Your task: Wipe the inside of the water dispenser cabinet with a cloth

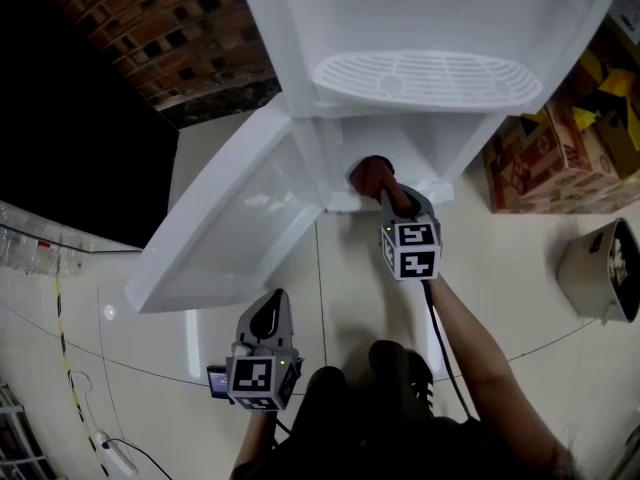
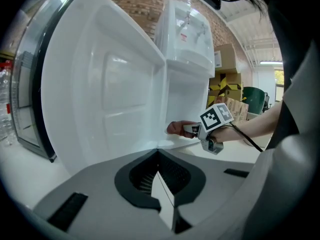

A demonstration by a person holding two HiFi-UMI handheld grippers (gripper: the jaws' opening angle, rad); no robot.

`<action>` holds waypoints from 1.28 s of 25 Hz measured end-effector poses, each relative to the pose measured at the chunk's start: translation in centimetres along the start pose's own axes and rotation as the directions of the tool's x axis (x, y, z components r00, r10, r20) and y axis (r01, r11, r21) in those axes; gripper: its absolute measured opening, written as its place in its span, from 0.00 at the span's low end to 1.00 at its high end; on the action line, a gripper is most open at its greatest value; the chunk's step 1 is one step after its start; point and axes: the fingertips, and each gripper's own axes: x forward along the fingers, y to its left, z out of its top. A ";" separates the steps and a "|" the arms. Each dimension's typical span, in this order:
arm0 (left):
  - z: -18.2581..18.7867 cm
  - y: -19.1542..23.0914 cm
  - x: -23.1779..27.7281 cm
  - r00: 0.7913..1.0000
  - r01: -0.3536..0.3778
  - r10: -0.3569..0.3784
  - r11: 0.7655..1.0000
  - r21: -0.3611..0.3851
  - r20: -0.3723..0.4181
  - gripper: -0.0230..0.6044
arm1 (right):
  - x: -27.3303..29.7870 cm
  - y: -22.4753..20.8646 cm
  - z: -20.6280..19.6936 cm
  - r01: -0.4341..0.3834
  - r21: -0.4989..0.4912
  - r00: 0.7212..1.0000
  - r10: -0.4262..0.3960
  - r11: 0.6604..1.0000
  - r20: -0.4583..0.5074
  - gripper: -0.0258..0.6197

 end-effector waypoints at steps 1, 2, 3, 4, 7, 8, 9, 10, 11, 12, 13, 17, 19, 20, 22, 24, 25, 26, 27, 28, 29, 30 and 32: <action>0.0 0.0 0.0 1.000 0.000 0.000 1.000 -0.002 0.001 0.00 | -0.4 -2.0 -0.3 0.039 0.019 0.999 -0.039 0.999 -0.008 0.17; 0.1 -0.1 0.1 1.000 0.002 -0.002 1.000 -0.004 0.003 0.00 | -0.9 -4.0 -0.6 0.078 0.038 0.997 -0.078 0.996 -0.016 0.17; 0.1 -0.3 0.2 1.000 0.006 -0.006 1.000 -0.004 0.005 0.00 | -1.4 -5.9 -0.8 0.115 0.053 0.993 -0.114 0.992 -0.022 0.17; 0.2 -0.4 0.3 1.000 0.011 -0.011 1.000 -0.002 0.008 0.00 | -2.1 -7.7 -1.0 0.150 0.064 0.989 -0.149 0.987 -0.025 0.17; -0.3 -0.9 0.5 1.000 0.023 -0.023 1.000 0.013 0.007 0.00 | -3.8 -11.5 -1.5 0.221 0.081 0.975 -0.219 0.972 -0.032 0.17; -0.3 -1.2 0.6 1.000 0.031 -0.031 0.999 0.014 0.004 0.00 | -4.2 -12.2 -1.7 0.229 0.079 0.973 -0.227 0.970 -0.033 0.17; -0.2 -1.7 0.6 0.999 0.039 -0.039 0.999 0.014 0.001 0.00 | -4.5 -12.5 -1.7 0.231 0.074 0.973 -0.229 0.970 -0.032 0.17; -0.1 -2.1 0.6 0.999 0.047 -0.047 0.999 0.015 0.000 0.00 | -4.8 -12.5 -1.6 0.228 0.068 0.974 -0.226 0.971 -0.028 0.17; -0.1 -2.5 0.6 0.999 0.053 -0.053 0.998 0.017 0.000 0.00 | -5.0 -12.2 -1.4 0.220 0.066 0.976 -0.219 0.973 -0.019 0.17; 0.0 -2.8 0.6 0.998 0.058 -0.058 0.998 0.020 0.001 0.00 | -5.3 -11.7 -1.1 0.208 0.071 0.978 -0.208 0.976 -0.007 0.17; 0.1 -3.2 0.6 0.998 0.063 -0.063 0.998 0.024 0.003 0.00 | -5.8 -10.9 -0.7 0.193 0.080 0.981 -0.194 0.978 0.006 0.17; 0.6 -4.4 0.6 0.996 0.083 -0.084 0.996 0.041 0.012 0.00 | -8.2 -6.7 0.4 0.116 0.090 0.991 -0.121 0.989 0.052 0.17; 1.1 -4.9 0.9 0.996 0.088 -0.089 0.995 0.040 0.020 0.00 | -9.8 -4.3 0.6 0.071 0.097 0.995 -0.077 0.993 0.066 0.17; 1.5 -5.2 1.2 0.995 0.095 -0.096 0.995 0.044 0.026 0.00 | -10.6 -3.3 0.7 0.051 0.104 0.996 -0.058 0.993 0.073 0.17; 2.5 -6.2 2.2 0.992 0.117 -0.120 0.991 0.066 0.041 0.00 | -12.2 -1.8 0.9 0.021 0.116 0.996 -0.031 0.993 0.086 0.17; 3.7 -7.3 3.2 0.987 0.144 -0.150 0.984 0.101 0.052 0.00 | -13.9 -0.9 1.1 0.006 0.127 0.995 -0.018 0.992 0.093 0.17; 4.2 -7.8 3.8 0.985 0.155 -0.162 0.981 0.117 0.055 0.00 | -14.7 -0.7 1.1 0.003 0.134 0.995 -0.015 0.991 0.095 0.17; 4.7 -8.3 4.3 0.984 0.161 -0.170 0.978 0.130 0.057 0.00 | -15.4 -0.5 1.0 0.003 0.143 0.995 -0.016 0.990 0.095 0.17; 5.2 -8.6 4.6 0.983 0.166 -0.176 0.976 0.138 0.060 0.00 | -16.2 -0.5 0.8 0.006 0.155 0.995 -0.021 0.988 0.095 0.17; 5.6 -9.0 4.9 0.982 0.170 -0.181 0.975 0.143 0.063 0.00 | -16.9 -0.5 0.5 0.010 0.169 0.995 -0.027 0.986 0.095 0.17; 6.0 -9.5 5.0 0.980 0.174 -0.185 0.974 0.143 0.068 0.00 | -17.5 -0.5 0.3 0.015 0.180 0.995 -0.032 0.983 0.097 0.17; 6.3 -9.9 5.1 0.979 0.176 -0.187 0.974 0.141 0.074 0.00 | -18.1 -0.4 0.2 0.018 0.187 0.994 -0.037 0.982 0.101 0.17; 6.5 -10.9 5.2 0.978 0.179 -0.190 0.976 0.126 0.085 0.00 | -19.1 -0.2 0.3 0.023 0.190 0.993 -0.045 0.981 0.113 0.17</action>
